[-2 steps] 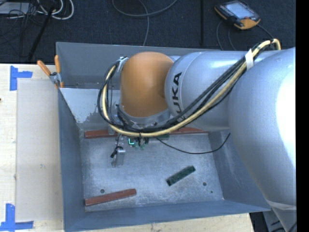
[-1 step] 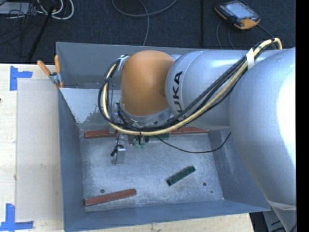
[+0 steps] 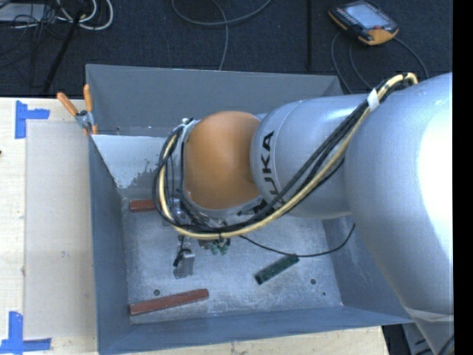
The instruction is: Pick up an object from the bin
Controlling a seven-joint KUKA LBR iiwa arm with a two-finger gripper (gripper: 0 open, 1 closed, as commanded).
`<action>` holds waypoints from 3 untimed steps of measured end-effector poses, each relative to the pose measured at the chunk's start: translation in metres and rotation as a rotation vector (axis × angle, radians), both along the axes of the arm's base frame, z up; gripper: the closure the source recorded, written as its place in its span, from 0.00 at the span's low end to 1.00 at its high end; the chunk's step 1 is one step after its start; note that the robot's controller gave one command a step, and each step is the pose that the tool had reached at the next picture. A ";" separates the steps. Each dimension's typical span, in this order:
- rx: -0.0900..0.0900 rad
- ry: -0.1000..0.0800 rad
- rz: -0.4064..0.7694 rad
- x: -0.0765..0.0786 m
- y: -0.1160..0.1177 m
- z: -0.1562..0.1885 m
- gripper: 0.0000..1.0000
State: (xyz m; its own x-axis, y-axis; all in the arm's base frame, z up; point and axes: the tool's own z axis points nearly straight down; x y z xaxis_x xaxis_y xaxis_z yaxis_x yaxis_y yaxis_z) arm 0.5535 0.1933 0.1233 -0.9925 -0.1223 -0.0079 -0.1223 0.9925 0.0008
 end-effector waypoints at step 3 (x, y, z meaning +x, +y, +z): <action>-0.002 0.004 0.294 -0.059 0.008 -0.027 0.00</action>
Offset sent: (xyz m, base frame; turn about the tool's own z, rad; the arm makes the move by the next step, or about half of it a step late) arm -0.0554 0.0039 0.0169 -0.2274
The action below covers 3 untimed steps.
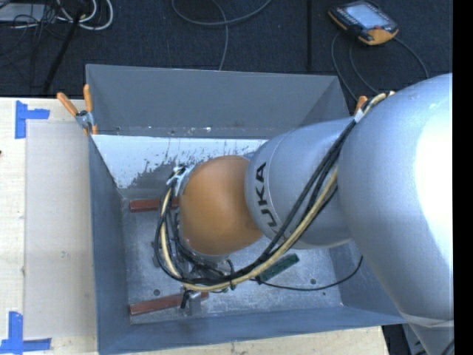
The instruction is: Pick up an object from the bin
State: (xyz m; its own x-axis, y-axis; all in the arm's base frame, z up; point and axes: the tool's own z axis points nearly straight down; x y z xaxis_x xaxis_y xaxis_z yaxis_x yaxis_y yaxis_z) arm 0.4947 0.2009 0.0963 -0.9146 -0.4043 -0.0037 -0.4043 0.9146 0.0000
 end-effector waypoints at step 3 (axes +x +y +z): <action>-0.002 0.007 0.074 -0.011 -0.005 -0.025 1.00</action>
Offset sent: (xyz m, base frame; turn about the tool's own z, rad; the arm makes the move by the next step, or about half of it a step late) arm 0.0000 0.0000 0.0000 0.0000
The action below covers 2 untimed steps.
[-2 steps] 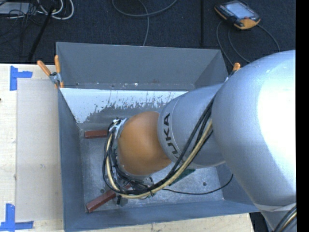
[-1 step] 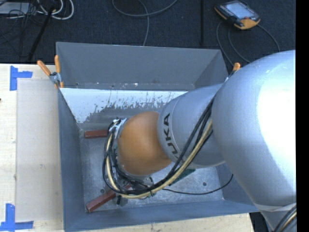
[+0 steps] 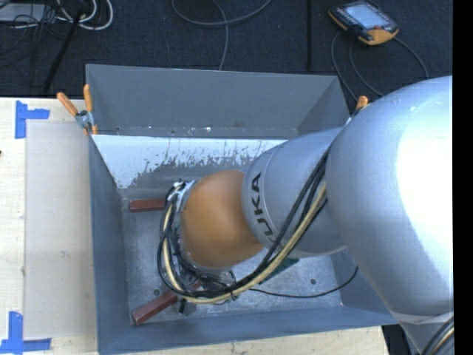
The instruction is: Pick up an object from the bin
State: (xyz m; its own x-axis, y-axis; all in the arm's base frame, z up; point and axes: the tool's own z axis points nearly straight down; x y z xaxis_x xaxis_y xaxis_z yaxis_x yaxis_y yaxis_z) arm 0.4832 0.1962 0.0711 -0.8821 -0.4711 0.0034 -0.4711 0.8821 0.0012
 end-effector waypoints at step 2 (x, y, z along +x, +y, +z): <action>-0.002 0.004 -0.002 -0.001 0.000 0.023 1.00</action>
Offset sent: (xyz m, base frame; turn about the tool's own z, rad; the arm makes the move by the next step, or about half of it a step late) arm 0.0001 0.0000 0.0991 0.0000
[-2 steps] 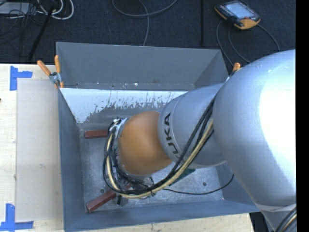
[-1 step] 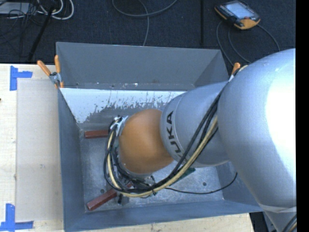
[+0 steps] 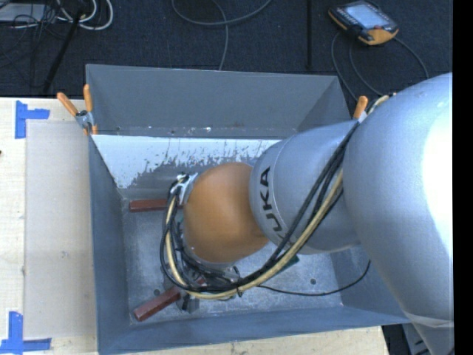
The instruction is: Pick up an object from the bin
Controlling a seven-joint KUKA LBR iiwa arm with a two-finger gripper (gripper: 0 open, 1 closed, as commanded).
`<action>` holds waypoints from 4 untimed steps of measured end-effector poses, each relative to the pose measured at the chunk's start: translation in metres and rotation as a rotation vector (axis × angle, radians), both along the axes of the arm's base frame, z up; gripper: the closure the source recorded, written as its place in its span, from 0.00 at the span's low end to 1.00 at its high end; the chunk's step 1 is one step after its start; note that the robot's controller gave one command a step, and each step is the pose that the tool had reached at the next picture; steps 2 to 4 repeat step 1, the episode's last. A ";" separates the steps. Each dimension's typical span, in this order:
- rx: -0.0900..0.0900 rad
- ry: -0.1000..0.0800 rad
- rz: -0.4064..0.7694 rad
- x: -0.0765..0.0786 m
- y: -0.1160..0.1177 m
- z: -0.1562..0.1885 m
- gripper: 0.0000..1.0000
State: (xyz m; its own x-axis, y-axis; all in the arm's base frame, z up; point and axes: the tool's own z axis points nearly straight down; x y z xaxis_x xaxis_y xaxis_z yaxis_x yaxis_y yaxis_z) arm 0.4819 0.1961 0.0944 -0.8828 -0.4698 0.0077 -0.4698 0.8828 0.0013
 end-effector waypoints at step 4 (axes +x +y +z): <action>0.000 0.000 0.000 0.000 0.000 0.022 1.00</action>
Offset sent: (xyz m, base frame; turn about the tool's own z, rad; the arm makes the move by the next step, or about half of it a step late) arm 0.0000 0.0000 0.0564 0.0000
